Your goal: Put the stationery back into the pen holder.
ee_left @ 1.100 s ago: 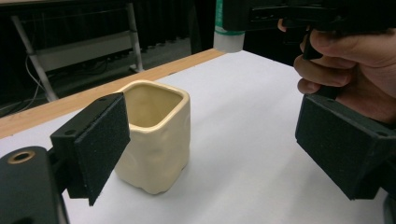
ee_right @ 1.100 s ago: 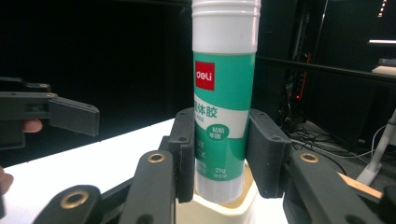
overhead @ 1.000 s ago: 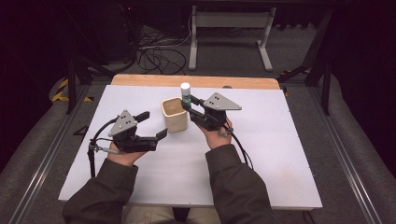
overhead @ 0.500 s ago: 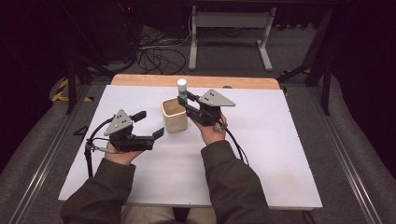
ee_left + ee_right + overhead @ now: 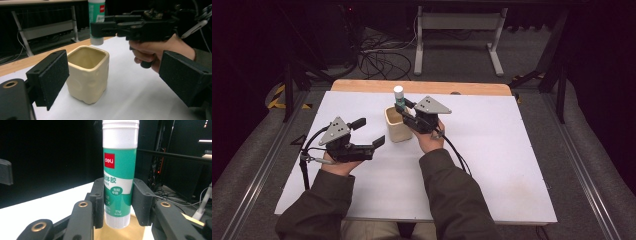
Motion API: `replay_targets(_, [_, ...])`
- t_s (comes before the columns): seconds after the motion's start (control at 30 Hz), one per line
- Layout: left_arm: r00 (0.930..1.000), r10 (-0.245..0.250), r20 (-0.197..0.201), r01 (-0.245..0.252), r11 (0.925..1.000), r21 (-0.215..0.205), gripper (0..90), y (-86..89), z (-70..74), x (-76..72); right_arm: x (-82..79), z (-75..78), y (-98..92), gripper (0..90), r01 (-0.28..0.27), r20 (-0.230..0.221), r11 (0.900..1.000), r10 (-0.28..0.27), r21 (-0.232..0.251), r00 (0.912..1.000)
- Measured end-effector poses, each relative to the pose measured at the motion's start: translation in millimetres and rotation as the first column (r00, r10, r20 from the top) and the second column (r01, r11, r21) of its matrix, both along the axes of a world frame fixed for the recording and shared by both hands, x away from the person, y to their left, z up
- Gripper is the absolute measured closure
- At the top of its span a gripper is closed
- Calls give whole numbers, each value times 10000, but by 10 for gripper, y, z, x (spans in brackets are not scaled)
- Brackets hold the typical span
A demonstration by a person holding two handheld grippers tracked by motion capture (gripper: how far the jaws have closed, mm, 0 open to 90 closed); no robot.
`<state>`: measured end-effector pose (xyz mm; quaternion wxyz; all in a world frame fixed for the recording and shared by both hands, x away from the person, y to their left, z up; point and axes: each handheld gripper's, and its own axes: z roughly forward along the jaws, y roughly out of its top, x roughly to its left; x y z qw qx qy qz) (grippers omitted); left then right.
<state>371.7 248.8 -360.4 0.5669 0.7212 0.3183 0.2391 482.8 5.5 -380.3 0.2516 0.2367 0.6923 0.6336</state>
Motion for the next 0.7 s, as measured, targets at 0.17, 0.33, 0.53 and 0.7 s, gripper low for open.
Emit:
replay_targets(0.17, [10000,11,81,-10,10000,-51,105,18,13,-13,61,-115,73,654,43,-214,10000,-42,32,9998])
replay_targets(0.33, [10000,31,52,-30,9998,-194,105,38,23,-23,90,-190,111,652,118,-425,9999,-116,46,9990])
replay_targets(0.53, [9999,25,120,-22,9998,-204,105,56,38,-31,112,-242,138,651,127,-538,9999,-127,1,9985])
replay_targets(0.7, [9999,59,121,-56,9997,-257,105,64,42,-31,124,-267,148,652,171,-629,9998,-174,-65,9979])
